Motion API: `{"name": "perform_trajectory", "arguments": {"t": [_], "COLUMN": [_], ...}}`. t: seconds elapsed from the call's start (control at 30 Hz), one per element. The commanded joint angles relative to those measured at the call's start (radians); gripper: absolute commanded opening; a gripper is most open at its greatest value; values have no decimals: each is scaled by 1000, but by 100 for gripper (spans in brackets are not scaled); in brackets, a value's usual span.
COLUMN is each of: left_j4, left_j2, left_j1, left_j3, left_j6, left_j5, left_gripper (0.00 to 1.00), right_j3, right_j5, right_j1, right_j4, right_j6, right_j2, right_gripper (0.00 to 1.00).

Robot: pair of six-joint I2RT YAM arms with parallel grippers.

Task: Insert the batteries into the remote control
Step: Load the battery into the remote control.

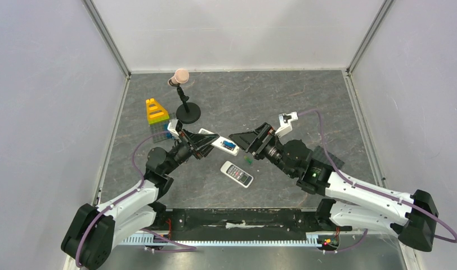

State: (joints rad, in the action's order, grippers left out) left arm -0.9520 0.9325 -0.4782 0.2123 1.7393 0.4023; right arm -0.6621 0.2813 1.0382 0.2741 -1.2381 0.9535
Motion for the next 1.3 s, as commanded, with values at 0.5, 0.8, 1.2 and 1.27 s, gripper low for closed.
{"name": "perform_trajectory", "arguments": {"t": [0.5,0.8,1.2,1.27], "left_j4": [103,109,116,116], "left_j2": [-8,0,20,20], "left_j1": [-3,-2,-2,-2], "left_j3": [162,162,160,160], "left_j6": [-265,-263,-261,-261], "left_j5": [156,155,152,152], "left_gripper": [2,2,2,2], "right_j3": [-85,-87,-79,-77], "right_j5": [-252,-278,-312,-316], "right_j1": [-104,-106,-113,-115], "right_j4": [-177,-181,-193,-196], "right_j6": [241,244,249,246], "right_j2": [-33,-18,-41,-38], "right_gripper": [54,51,48,42]}}
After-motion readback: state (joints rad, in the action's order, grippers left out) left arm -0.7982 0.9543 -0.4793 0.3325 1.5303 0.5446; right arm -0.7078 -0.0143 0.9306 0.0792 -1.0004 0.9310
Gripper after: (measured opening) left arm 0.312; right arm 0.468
